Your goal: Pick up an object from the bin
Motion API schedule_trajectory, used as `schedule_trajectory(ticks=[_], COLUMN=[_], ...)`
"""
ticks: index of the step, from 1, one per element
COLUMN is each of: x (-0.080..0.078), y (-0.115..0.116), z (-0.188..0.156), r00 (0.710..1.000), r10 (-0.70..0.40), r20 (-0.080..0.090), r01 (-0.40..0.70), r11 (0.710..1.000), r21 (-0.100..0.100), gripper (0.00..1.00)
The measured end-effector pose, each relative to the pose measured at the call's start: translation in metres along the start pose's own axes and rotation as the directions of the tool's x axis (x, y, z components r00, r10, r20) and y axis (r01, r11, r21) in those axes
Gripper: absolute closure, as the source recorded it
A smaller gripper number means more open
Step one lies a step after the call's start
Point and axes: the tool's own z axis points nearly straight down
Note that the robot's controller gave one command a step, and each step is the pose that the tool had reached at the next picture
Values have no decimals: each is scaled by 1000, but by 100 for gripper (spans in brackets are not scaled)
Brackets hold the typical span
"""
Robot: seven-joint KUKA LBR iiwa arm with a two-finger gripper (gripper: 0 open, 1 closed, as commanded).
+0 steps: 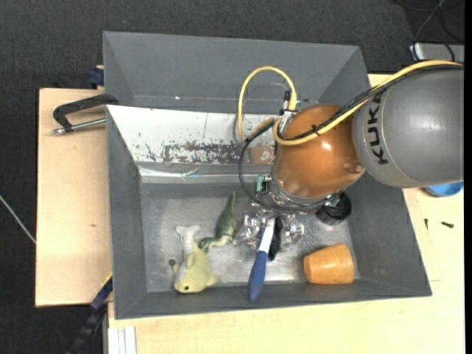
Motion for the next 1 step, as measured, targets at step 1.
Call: schedule_trajectory(ticks=[1], x=[27], y=[5], z=[-127], r00=[1000], r10=[-1], r20=[-4], r01=[1], r11=[1000], r21=[7], gripper=[100])
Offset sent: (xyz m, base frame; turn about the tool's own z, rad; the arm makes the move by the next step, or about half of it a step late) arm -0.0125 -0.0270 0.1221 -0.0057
